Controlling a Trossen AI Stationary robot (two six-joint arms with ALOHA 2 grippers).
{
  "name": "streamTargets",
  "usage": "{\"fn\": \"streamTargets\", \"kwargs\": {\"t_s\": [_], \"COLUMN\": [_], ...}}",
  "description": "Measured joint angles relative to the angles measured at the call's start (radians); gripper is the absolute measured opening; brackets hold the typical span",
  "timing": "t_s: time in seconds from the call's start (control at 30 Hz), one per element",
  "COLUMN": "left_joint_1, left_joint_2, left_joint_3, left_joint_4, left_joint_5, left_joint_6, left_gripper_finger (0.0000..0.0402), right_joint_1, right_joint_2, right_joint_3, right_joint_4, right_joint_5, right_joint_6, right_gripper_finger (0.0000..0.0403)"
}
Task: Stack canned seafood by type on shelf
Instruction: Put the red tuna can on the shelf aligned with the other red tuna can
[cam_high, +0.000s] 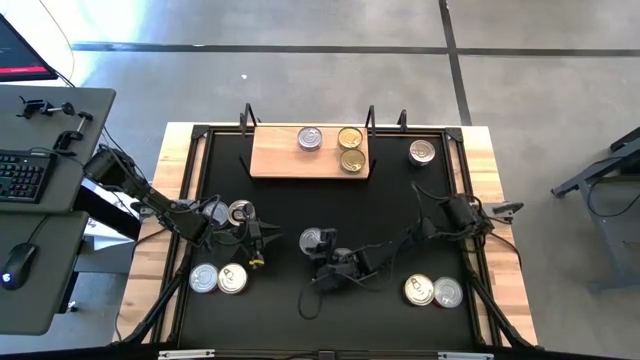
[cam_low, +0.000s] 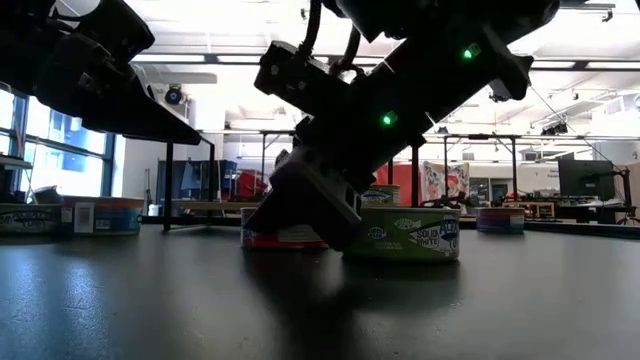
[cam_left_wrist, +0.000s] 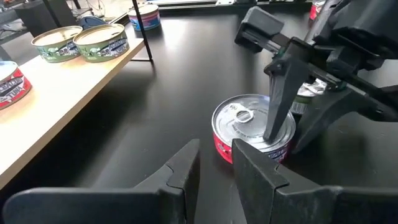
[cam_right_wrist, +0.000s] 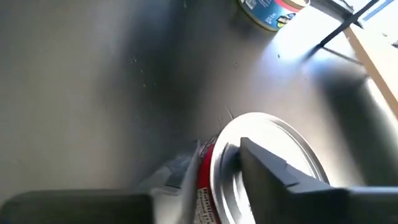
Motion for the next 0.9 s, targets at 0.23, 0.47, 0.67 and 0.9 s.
{"fn": "streamTargets", "kwargs": {"t_s": [0.23,0.47,0.67,0.9], "left_joint_1": [0.000,0.000,0.000,0.000], "left_joint_2": [0.000,0.000,0.000,0.000], "left_joint_3": [0.000,0.000,0.000,0.000], "left_joint_4": [0.000,0.000,0.000,0.000], "left_joint_5": [0.000,0.000,0.000,0.000], "left_joint_6": [-0.001,-0.001,0.000,-0.001], "left_gripper_finger": [0.0085,0.0085,0.0085,0.0085], "right_joint_1": [0.002,0.001,0.002,-0.021], "right_joint_2": [-0.002,-0.001,0.009,0.008], "right_joint_3": [0.003,0.027,0.109,0.175], "right_joint_4": [-0.183,-0.216,-0.261,-0.275], "right_joint_5": [0.110,0.149,0.168,0.237], "right_joint_6": [-0.083,-0.137,-0.302,-0.374], "right_gripper_finger": [0.0008,0.0002,0.0001,0.0000]}}
